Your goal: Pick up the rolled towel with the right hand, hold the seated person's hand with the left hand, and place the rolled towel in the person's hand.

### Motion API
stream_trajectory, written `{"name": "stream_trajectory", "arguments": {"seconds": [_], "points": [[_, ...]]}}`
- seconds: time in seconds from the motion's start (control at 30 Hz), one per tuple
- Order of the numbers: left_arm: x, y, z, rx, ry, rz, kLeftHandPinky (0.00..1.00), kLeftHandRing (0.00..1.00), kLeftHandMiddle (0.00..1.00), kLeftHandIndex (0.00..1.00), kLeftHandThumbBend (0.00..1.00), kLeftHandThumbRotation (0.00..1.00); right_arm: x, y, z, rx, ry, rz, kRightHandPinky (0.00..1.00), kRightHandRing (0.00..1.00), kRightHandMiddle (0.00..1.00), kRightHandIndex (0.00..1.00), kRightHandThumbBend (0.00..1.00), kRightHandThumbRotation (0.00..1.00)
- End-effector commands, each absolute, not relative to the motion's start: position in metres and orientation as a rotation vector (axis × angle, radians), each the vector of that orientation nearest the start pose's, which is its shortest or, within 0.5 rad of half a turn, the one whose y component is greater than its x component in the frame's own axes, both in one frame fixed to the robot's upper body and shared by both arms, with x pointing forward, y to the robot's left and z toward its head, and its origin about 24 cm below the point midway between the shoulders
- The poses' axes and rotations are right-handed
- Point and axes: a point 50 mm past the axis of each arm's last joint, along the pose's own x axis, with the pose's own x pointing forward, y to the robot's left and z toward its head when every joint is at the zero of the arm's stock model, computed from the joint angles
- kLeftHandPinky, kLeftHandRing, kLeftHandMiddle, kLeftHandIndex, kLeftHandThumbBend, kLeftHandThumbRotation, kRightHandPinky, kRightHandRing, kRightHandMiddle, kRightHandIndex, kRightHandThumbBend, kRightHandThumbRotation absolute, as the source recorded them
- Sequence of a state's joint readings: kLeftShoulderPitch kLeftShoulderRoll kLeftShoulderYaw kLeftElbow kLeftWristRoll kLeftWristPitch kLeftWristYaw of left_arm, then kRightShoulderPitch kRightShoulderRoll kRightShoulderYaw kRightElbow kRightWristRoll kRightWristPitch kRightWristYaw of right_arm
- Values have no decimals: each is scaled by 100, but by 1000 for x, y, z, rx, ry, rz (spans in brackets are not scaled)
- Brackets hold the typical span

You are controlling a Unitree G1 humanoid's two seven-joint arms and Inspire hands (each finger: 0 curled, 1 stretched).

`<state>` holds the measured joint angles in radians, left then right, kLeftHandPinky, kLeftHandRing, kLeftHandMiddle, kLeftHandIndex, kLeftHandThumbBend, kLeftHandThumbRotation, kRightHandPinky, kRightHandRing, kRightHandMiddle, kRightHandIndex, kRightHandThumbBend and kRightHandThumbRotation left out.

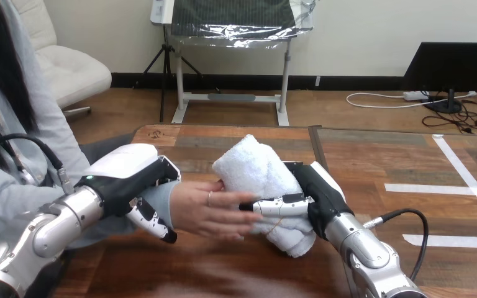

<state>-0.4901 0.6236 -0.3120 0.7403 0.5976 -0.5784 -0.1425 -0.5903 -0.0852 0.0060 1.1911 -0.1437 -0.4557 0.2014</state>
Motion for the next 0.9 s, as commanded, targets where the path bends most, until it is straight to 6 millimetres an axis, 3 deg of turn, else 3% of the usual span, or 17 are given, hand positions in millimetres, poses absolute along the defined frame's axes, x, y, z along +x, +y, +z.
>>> {"name": "stream_trajectory", "arguments": {"seconds": [0.0, 0.87], "points": [[344, 176, 114, 1233, -395, -551, 22, 28, 36, 37, 83, 0, 332, -99, 6, -274, 69, 494, 30, 36, 44, 47, 79, 0], [352, 153, 132, 1214, -486, -560, 23, 29, 36, 37, 83, 0, 331, -81, 14, -287, 5, 572, 29, 33, 41, 45, 81, 0]]}}
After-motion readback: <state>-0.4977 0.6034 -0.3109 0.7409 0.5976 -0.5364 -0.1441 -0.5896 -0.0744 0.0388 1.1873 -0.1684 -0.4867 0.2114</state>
